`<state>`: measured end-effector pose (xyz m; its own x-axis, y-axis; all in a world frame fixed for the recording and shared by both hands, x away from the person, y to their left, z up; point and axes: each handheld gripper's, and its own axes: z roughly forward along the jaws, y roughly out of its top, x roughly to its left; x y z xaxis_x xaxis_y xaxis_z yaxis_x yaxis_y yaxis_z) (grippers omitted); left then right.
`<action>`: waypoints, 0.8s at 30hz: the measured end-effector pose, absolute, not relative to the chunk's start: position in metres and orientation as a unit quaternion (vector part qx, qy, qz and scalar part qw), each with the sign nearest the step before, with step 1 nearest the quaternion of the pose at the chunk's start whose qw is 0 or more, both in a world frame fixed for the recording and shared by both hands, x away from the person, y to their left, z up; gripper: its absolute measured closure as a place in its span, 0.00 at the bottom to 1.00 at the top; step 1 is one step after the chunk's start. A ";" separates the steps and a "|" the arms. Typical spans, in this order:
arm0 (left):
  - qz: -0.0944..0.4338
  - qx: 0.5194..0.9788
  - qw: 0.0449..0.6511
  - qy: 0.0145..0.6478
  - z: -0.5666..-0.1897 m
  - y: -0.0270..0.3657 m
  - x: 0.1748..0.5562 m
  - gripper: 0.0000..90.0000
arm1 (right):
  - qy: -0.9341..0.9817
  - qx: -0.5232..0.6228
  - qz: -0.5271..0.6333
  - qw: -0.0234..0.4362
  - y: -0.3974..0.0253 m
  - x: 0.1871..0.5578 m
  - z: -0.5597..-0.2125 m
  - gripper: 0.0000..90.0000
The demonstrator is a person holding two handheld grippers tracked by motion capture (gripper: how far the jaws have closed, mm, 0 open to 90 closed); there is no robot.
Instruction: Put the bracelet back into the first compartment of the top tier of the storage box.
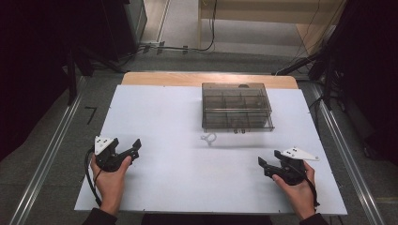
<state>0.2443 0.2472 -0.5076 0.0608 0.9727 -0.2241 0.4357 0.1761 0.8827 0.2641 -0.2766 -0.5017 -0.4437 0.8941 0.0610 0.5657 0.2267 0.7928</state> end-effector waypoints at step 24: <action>0.291 0.569 0.454 0.621 -0.509 0.247 0.245 0.13 | 0.759 0.474 0.396 0.204 -0.267 0.267 -0.501 0.29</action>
